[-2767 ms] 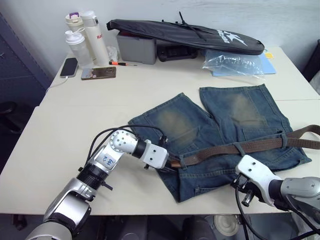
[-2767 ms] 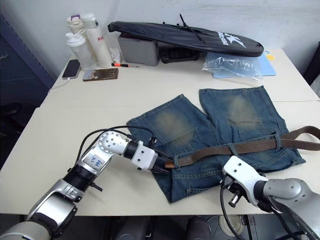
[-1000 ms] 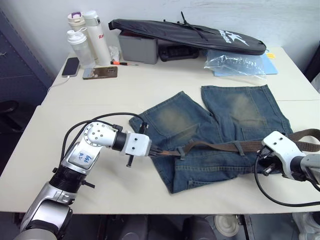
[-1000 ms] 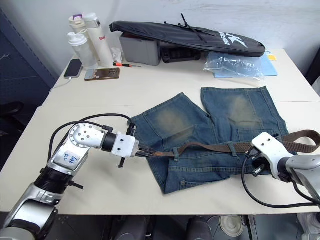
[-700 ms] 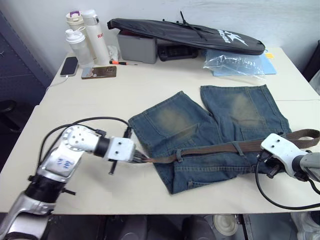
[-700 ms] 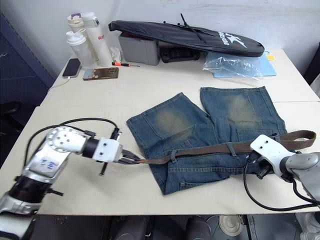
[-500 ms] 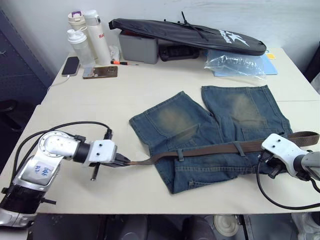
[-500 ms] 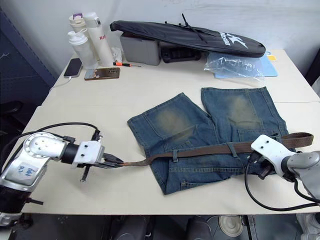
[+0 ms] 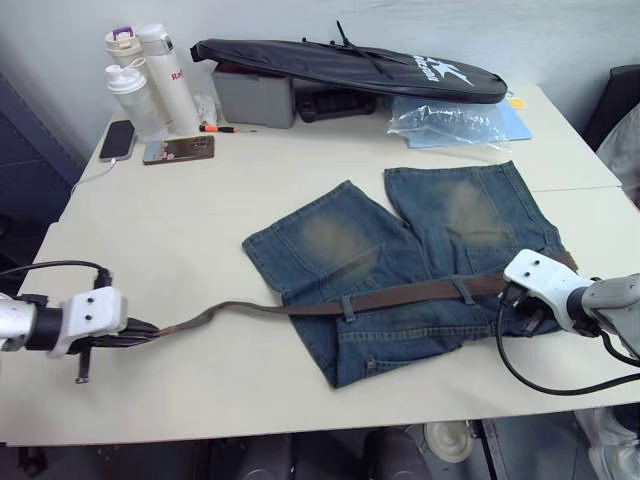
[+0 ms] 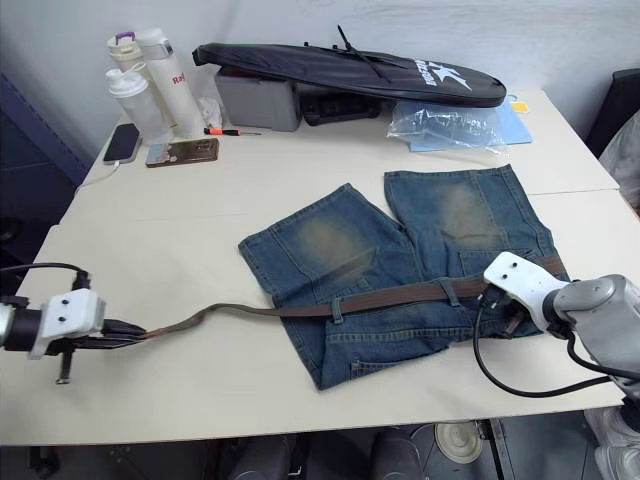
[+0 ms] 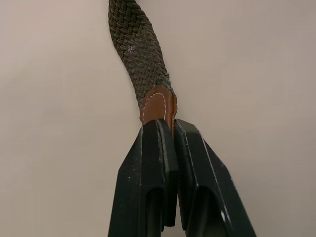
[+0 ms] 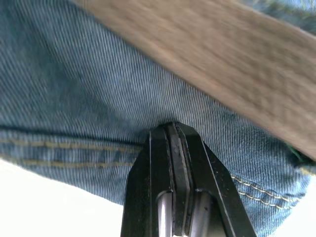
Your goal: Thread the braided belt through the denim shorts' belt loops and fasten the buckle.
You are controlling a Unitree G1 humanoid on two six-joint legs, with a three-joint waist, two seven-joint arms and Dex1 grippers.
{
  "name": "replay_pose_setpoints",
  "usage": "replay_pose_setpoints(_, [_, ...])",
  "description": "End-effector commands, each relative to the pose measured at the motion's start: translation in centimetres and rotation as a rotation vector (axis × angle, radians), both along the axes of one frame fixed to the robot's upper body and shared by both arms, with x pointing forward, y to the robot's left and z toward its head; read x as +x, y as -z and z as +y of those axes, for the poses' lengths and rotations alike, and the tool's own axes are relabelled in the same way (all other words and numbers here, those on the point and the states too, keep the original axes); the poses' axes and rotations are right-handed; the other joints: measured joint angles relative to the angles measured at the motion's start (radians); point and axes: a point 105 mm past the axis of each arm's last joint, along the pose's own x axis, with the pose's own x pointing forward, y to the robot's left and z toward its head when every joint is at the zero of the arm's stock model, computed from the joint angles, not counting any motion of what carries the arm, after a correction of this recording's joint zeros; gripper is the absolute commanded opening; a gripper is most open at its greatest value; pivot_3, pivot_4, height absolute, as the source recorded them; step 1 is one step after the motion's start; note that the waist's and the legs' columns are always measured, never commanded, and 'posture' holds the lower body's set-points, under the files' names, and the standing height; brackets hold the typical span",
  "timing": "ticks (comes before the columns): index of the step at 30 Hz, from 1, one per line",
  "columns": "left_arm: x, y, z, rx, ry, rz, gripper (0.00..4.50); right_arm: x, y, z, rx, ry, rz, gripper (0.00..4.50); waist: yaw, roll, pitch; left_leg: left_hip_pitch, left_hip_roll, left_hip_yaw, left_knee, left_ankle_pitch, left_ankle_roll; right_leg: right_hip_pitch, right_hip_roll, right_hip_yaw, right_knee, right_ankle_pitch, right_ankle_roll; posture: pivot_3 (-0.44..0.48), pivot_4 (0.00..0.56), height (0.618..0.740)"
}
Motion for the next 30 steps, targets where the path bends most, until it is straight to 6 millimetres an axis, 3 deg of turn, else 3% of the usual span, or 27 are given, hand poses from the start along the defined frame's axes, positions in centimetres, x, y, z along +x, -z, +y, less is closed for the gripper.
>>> replay_pose_setpoints(1, [-0.5,-0.3,2.6,0.083,-0.073,0.007,0.06,0.4,-0.4,0.2,-0.002,-0.005,-0.011,0.00,-0.005,0.000,0.000,0.000,0.000,0.001,0.000,0.000,0.000,-0.001,0.000,0.000,0.000,0.000,0.000,0.000,0.150,0.652])
replay_pose_setpoints(3, [-0.1,-0.3,3.2,0.100,-0.099,-0.018,0.06,0.6,-0.5,0.4,0.005,-0.010,-0.016,0.00,-0.008,0.000,0.000,0.000,0.001,0.001,0.000,0.000,0.000,-0.001,0.000,0.000,0.001,0.000,0.000,0.000,0.150,0.652])
replay_pose_setpoints(13, [2.4,-0.8,1.8,0.021,-0.137,-0.095,0.06,0.5,-1.1,0.5,0.016,0.000,-0.027,0.00,-0.010,0.001,0.000,0.000,0.004,0.002,0.000,0.000,0.000,-0.003,0.000,0.001,0.004,0.000,0.000,0.000,0.150,0.652])
replay_pose_setpoints(17, [2.7,-1.7,0.2,-0.116,-0.129,-0.061,1.42,0.5,-1.7,1.0,0.054,-0.012,-0.037,0.00,-0.011,0.000,0.000,0.000,0.004,0.002,0.000,0.000,0.000,-0.003,0.000,0.001,0.006,0.000,0.000,0.000,0.150,0.652])
replay_pose_setpoints(19, [3.1,-2.8,-0.8,-0.190,-0.114,-0.064,2.51,0.5,-2.4,1.3,0.084,-0.026,-0.045,0.00,-0.010,0.000,0.000,0.000,0.004,0.003,0.001,-0.001,0.000,-0.003,0.000,0.000,0.009,0.000,0.000,0.000,0.150,0.652])
replay_pose_setpoints(20, [3.2,-3.1,-1.1,-0.213,-0.112,-0.063,2.78,0.5,-2.6,1.4,0.093,-0.030,-0.048,0.00,-0.009,0.000,0.000,0.000,0.004,0.002,0.001,-0.001,0.000,-0.003,0.000,0.000,0.009,0.000,0.000,0.000,0.150,0.652])
replay_pose_setpoints(23, [3.5,-4.7,-2.6,-0.314,-0.107,-0.040,4.20,0.2,-3.9,1.5,0.110,-0.053,-0.053,0.00,-0.009,-0.001,0.000,0.000,0.004,0.002,0.002,0.000,0.000,-0.003,0.000,0.000,0.009,0.000,0.000,0.000,0.150,0.652])
replay_pose_setpoints(24, [3.7,-5.9,-3.4,-0.385,-0.103,-0.042,4.41,0.1,-4.6,1.6,0.122,-0.061,-0.062,0.00,-0.010,-0.001,0.000,0.000,0.004,0.002,0.001,0.000,0.000,-0.002,0.000,0.000,0.009,0.000,0.000,0.000,0.150,0.652])
replay_pose_setpoints(27, [3.8,-9.1,-6.6,-0.564,-0.042,-0.008,4.41,-0.1,-6.6,2.2,0.179,-0.108,-0.089,0.00,-0.010,-0.001,0.000,0.000,0.004,0.002,0.001,0.000,0.000,-0.002,0.000,0.001,0.009,0.000,0.000,0.000,0.150,0.652])
replay_pose_setpoints(30, [3.1,-10.6,-10.3,-0.668,0.059,0.099,4.41,-0.5,-7.9,3.2,0.247,-0.153,-0.107,0.00,-0.010,-0.002,0.001,0.000,0.004,0.002,0.001,0.000,0.000,-0.001,0.000,0.001,0.009,0.000,0.000,0.000,0.150,0.652])
